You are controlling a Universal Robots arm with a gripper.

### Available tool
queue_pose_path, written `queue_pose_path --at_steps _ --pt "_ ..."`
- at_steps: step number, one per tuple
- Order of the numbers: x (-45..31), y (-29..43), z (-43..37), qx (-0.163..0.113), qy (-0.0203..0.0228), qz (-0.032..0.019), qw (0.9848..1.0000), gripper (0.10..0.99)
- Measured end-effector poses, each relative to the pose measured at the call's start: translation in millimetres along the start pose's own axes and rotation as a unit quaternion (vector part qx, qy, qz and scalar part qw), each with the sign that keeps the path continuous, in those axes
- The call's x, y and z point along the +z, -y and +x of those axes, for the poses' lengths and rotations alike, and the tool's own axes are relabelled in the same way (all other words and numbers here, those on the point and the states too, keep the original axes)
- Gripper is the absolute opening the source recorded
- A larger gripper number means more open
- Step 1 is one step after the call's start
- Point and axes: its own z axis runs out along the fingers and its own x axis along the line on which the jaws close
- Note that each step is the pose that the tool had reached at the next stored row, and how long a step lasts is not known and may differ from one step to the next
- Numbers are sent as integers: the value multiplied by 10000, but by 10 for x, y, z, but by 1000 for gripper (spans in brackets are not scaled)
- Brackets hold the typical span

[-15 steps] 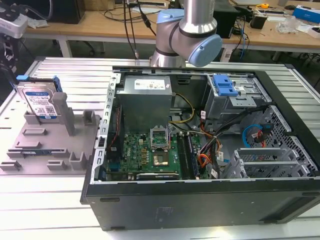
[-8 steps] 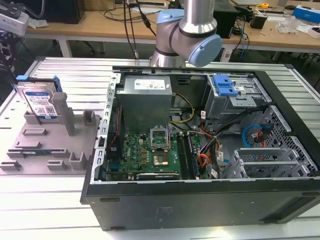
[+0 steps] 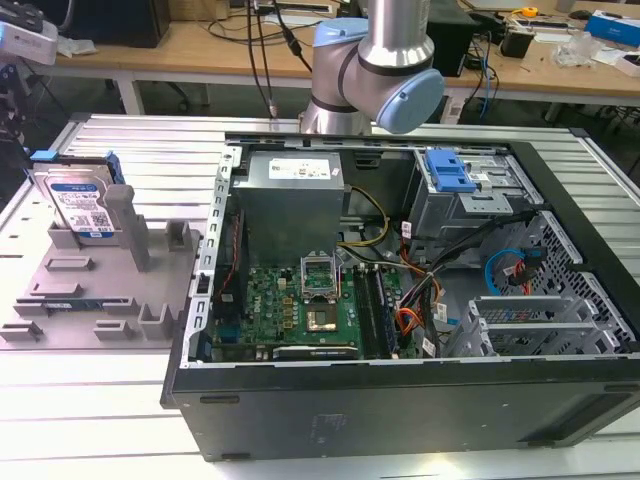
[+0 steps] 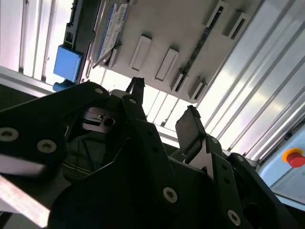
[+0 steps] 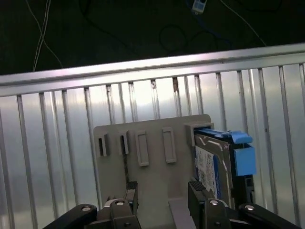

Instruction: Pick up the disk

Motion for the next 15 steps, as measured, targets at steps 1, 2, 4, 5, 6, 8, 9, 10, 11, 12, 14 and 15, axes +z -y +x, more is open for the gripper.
queue_pose_path --at_steps 1,2,4,5,6,8,9,10,11,12,14,15 --pt "0 0 0 -3 0 0 10000 541" --pt "1 0 -1 -6 0 0 10000 541" --pt "1 0 -1 -11 0 0 10000 541" --pt "2 -2 -17 -10 0 1 10000 541" --pt "2 -6 -59 -11 0 1 10000 541" --pt "3 -16 -131 -11 -1 0 10000 541" --pt "5 -25 -193 -11 -1 0 10000 541" --pt "6 -32 -247 -12 -1 1 10000 541" --pt "7 -42 -318 -11 -1 0 10000 541" --pt "8 -48 -361 -10 -1 0 10000 541" --pt "9 -60 -451 -12 -1 0 10000 541" --pt "10 -67 -499 -11 -1 0 10000 541"
